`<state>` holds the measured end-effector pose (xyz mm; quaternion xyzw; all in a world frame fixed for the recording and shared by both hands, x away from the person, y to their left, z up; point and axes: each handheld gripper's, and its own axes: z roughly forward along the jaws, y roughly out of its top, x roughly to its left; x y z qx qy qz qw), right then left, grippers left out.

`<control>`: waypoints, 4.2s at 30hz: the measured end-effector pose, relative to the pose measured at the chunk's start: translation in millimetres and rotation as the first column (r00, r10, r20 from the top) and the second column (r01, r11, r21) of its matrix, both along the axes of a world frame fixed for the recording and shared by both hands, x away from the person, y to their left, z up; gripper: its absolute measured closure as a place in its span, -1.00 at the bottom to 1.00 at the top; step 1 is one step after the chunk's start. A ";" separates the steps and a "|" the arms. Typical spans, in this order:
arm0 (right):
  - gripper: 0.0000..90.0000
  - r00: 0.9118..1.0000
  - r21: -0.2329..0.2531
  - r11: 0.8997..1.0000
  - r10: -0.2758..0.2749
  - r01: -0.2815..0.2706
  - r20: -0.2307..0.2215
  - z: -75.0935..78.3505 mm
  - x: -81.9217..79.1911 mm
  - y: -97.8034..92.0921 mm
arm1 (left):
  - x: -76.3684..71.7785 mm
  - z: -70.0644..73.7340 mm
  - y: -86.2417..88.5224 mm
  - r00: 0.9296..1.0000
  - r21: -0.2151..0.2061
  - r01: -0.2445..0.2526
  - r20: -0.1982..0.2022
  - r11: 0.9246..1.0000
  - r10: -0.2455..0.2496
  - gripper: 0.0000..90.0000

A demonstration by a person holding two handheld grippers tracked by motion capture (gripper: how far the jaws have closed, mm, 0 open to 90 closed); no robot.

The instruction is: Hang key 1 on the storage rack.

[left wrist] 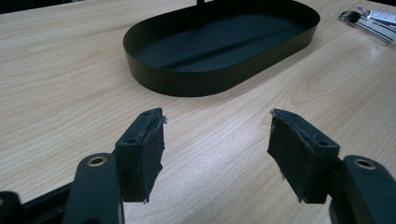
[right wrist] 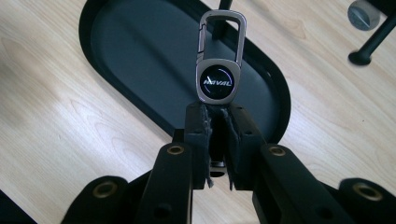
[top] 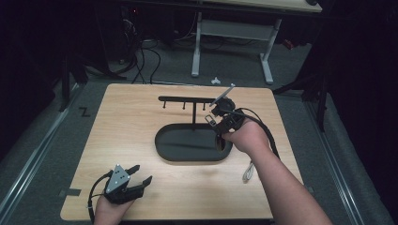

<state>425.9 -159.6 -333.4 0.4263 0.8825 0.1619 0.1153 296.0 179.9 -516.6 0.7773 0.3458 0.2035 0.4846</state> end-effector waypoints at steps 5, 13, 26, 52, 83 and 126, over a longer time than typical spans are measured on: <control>0.80 1.000 0.006 1.000 -0.009 0.009 0.014 7.0 6.3 4.7 | -0.5 0.0 0.6 1.000 0.002 0.001 -0.003 1.000 -0.001 -0.19; 0.80 0.999 0.014 0.999 -0.030 0.030 0.033 7.0 17.7 7.8 | -1.1 -0.5 0.8 1.000 0.001 0.005 -0.007 1.000 -0.005 -0.19; 0.80 0.998 0.019 0.998 -0.053 0.052 0.036 1.6 29.2 12.5 | -1.2 -1.4 -0.8 1.000 0.010 0.020 -0.012 1.000 -0.019 -0.19; 0.79 0.992 -0.006 0.994 -0.104 0.105 0.069 -21.2 48.6 21.1 | -1.2 -2.2 -3.5 0.999 0.029 0.047 -0.026 0.998 -0.046 -0.19; 0.58 0.992 0.015 0.995 -0.100 0.099 0.073 -22.4 31.5 25.3 | 1.4 -3.3 -7.5 0.998 0.045 0.061 -0.027 0.997 -0.060 -0.19; 0.28 0.976 0.126 0.977 -0.188 0.174 0.106 -101.8 -87.3 -82.6 | 1.3 -8.2 -12.8 0.996 0.057 0.075 -0.055 0.996 -0.072 -0.20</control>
